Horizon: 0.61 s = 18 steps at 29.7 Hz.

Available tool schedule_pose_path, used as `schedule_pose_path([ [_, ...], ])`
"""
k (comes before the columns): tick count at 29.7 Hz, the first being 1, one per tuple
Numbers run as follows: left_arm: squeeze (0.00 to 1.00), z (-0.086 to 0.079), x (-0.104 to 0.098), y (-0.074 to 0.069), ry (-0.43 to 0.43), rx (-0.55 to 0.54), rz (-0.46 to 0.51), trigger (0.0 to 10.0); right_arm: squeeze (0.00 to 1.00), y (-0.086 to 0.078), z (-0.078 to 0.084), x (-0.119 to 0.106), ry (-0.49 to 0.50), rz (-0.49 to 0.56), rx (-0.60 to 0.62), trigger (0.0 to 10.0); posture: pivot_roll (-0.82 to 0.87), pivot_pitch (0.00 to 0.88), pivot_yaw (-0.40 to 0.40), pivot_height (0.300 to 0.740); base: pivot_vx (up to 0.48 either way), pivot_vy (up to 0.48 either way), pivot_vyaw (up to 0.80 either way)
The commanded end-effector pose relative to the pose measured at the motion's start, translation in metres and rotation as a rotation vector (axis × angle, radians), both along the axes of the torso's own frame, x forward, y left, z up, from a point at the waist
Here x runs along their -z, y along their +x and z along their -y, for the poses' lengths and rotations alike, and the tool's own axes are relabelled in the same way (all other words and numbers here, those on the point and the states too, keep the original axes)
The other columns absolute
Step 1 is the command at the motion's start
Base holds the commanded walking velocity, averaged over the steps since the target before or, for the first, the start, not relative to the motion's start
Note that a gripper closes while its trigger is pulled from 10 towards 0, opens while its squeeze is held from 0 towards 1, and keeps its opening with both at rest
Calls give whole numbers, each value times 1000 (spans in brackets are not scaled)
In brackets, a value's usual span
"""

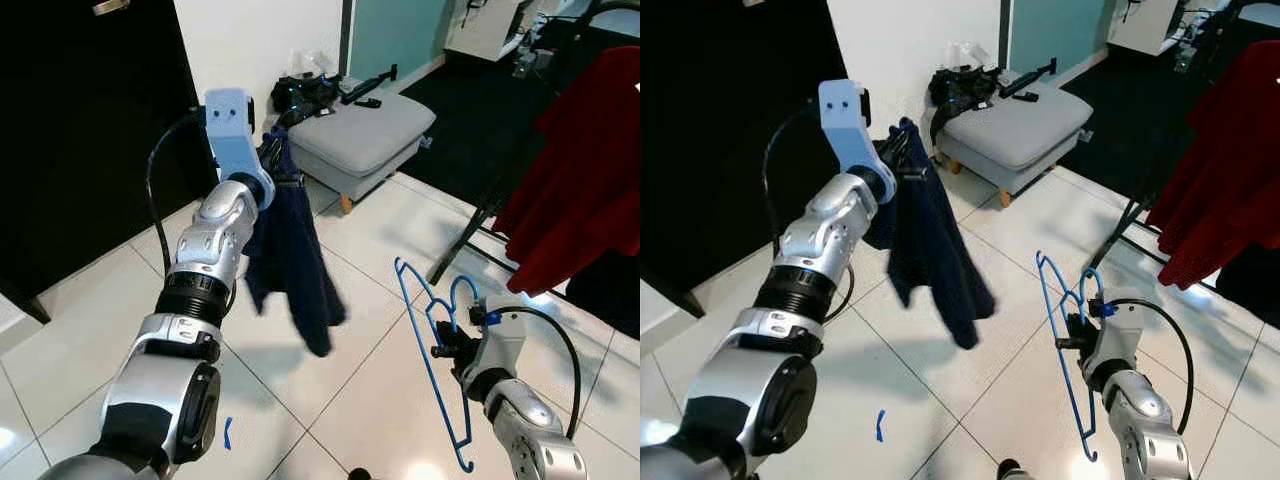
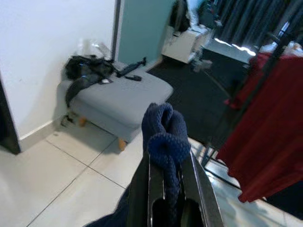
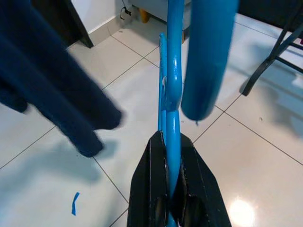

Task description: Hang hanger

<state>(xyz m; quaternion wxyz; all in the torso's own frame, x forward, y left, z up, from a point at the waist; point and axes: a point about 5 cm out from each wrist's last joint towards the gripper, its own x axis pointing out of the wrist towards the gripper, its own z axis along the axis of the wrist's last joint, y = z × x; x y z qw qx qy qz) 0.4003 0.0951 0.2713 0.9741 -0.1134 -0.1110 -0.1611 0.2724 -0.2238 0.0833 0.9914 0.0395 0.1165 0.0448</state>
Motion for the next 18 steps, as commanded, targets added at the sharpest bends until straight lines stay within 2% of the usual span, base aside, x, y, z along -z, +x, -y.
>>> schedule_pose_path([
  [1,0,1,-5,-4,16,14,42,10000,0,-2,-3,-2,8,29,-9,10000,-28,157,73,740,0,0,0],
  [4,0,2,-6,-5,23,14,50,10000,0,-2,-3,-2,14,37,-9,10000,-28,157,73,740,0,0,0],
  [8,0,-2,-18,-5,-20,-24,77,10000,0,-2,-6,-5,21,59,-36,10000,-25,156,70,740,0,0,0],
  [11,0,-5,-26,-5,-46,-52,90,10000,0,-3,-11,-8,28,84,-93,10000,-23,155,70,740,0,0,0],
  [13,0,-7,-33,-4,-77,-71,88,10000,0,-7,-21,-14,67,121,-185,10000,-23,155,70,740,0,0,0],
  [16,0,-8,-35,-4,-87,-75,85,10000,0,-8,-24,-16,81,134,-213,10000,-23,155,70,740,0,0,0],
  [18,0,-1,-42,-4,-116,-57,43,10000,0,-11,-34,-22,110,162,-269,10000,-19,153,81,740,0,0,0],
])
